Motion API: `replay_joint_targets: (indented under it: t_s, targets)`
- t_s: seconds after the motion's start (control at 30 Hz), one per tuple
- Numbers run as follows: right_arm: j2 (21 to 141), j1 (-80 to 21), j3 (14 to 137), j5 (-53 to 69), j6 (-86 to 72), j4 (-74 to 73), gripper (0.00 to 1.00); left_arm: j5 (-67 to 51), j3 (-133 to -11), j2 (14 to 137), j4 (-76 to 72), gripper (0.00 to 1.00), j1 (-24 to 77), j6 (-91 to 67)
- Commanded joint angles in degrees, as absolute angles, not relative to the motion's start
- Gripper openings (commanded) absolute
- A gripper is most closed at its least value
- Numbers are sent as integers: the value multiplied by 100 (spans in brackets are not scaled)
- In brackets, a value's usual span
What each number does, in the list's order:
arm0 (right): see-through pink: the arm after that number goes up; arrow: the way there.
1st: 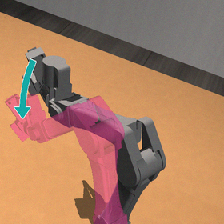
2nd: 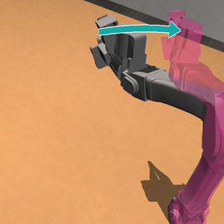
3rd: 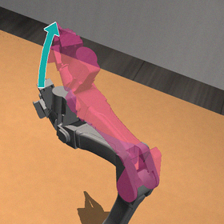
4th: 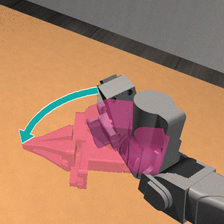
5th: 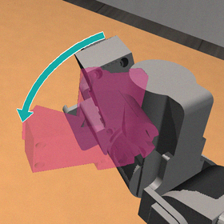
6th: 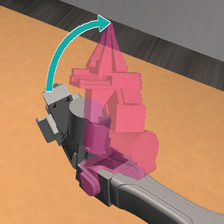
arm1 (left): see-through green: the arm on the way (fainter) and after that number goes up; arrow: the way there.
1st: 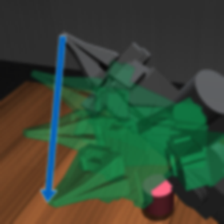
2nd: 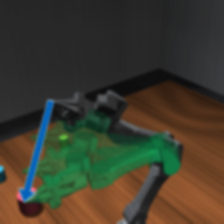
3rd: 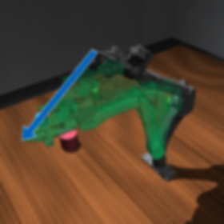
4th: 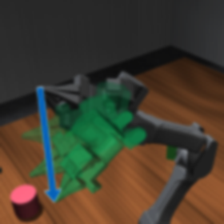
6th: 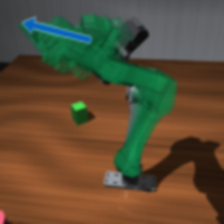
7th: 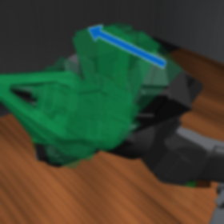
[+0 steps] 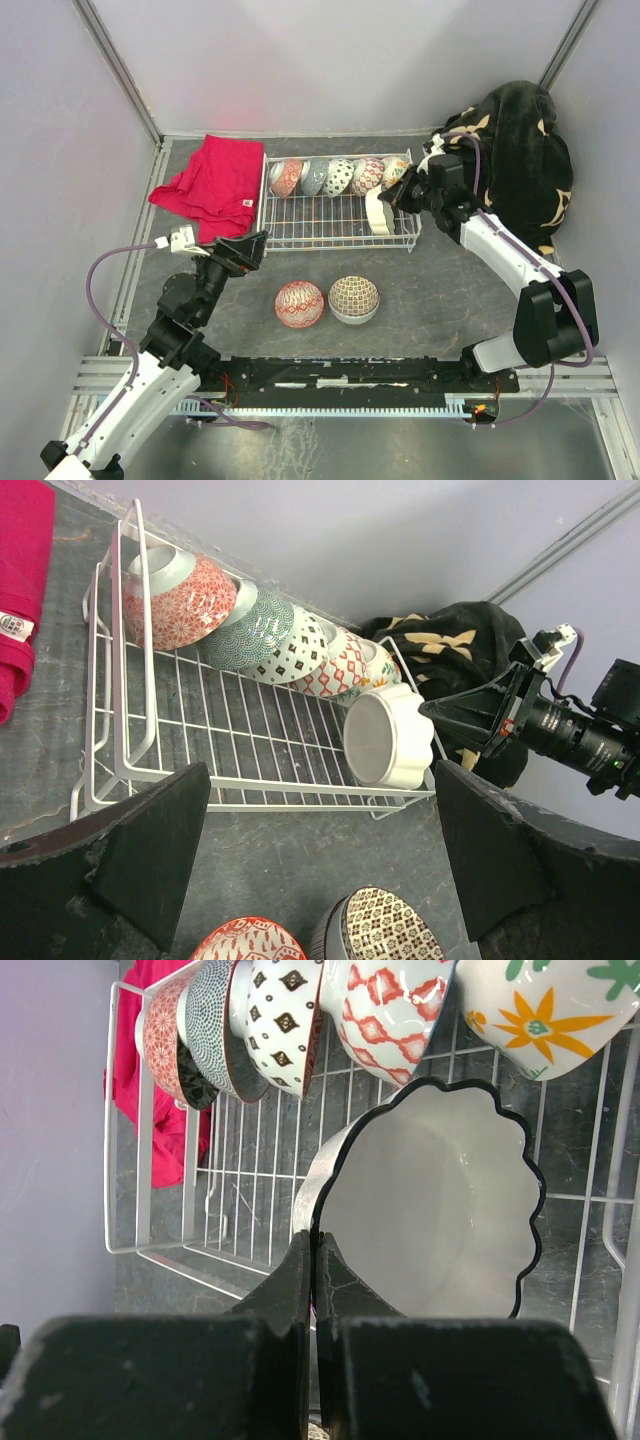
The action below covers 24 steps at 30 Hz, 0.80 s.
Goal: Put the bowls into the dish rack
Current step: Turn the bowl upside down on the dish rack.
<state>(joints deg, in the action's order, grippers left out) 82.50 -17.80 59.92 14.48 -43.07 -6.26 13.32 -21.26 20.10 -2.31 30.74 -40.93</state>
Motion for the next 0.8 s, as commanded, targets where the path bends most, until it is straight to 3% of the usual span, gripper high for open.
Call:
replay_joint_targets:
  t_s: [0.0,0.77]
  targets:
    - [8170,-1691,5942,1725,-4668,363,1,1274,-2297,1998,-510,99,3089,-3806]
    - [8286,-1446,5594,2310,-5412,1376,1,1279,-2289,2056,-536,99,3086,-3805]
